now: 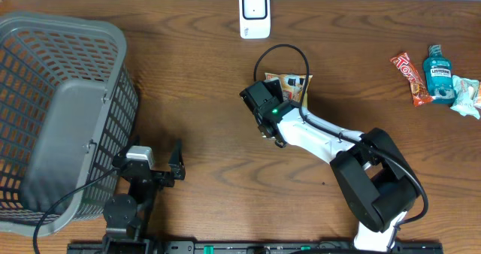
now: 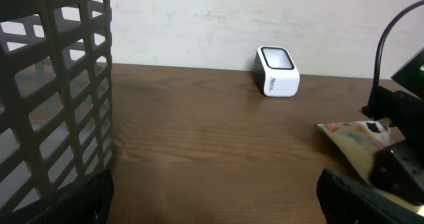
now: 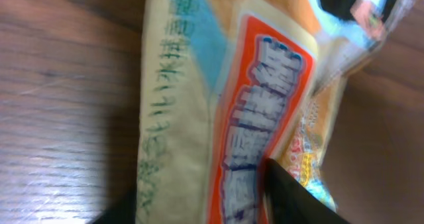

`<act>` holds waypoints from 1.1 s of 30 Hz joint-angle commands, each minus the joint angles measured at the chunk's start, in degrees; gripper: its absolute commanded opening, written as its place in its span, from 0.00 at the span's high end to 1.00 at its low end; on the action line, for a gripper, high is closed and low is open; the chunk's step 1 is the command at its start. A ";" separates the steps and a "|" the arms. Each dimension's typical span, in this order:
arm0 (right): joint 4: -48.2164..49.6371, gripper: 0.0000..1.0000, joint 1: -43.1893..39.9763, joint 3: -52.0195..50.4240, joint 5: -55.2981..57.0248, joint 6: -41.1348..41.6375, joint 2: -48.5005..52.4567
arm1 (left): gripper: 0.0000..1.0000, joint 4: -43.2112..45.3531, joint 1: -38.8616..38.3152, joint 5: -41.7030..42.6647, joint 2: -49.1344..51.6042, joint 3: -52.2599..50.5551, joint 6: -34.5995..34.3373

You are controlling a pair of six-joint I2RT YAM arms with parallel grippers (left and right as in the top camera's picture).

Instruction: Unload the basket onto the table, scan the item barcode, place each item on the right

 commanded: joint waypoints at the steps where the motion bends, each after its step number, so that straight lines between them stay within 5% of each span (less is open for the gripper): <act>1: -1.49 0.68 -0.33 -0.04 0.46 0.90 1.44 | 0.02 -0.98 0.28 0.11 -0.31 -1.46 -0.31; 3: -0.66 0.70 -0.17 0.24 -2.60 -3.28 0.74 | 0.02 -0.98 0.28 0.11 -0.31 -1.46 -0.31; 8: -0.52 0.71 0.37 1.03 -29.53 -42.97 -2.43 | 0.02 -0.98 0.28 0.11 -0.31 -1.46 -0.31; 9: -1.86 0.70 0.37 1.03 -29.16 -44.92 -2.67 | 0.02 -0.98 0.28 0.11 -0.31 -1.46 -0.31; 13: -5.66 0.47 0.22 1.03 -19.04 -42.97 -2.80 | 0.02 -0.98 0.28 0.11 -0.31 -1.46 -0.31; 16: -5.31 0.18 0.42 1.36 -14.82 -40.98 -3.67 | 0.02 -0.98 0.28 0.11 -0.31 -1.46 -0.31; 17: -5.01 0.01 0.57 1.64 -14.75 -40.98 -4.00 | 0.02 -0.98 0.28 0.11 -0.31 -1.46 -0.31; 28: 0.81 0.01 2.99 2.51 -14.53 -40.96 -2.97 | 0.02 -0.98 0.28 0.11 -0.31 -1.46 -0.31; 33: 2.32 0.11 2.95 2.51 -9.49 -35.89 1.77 | 0.02 -0.98 0.28 0.11 -0.31 -1.46 -0.31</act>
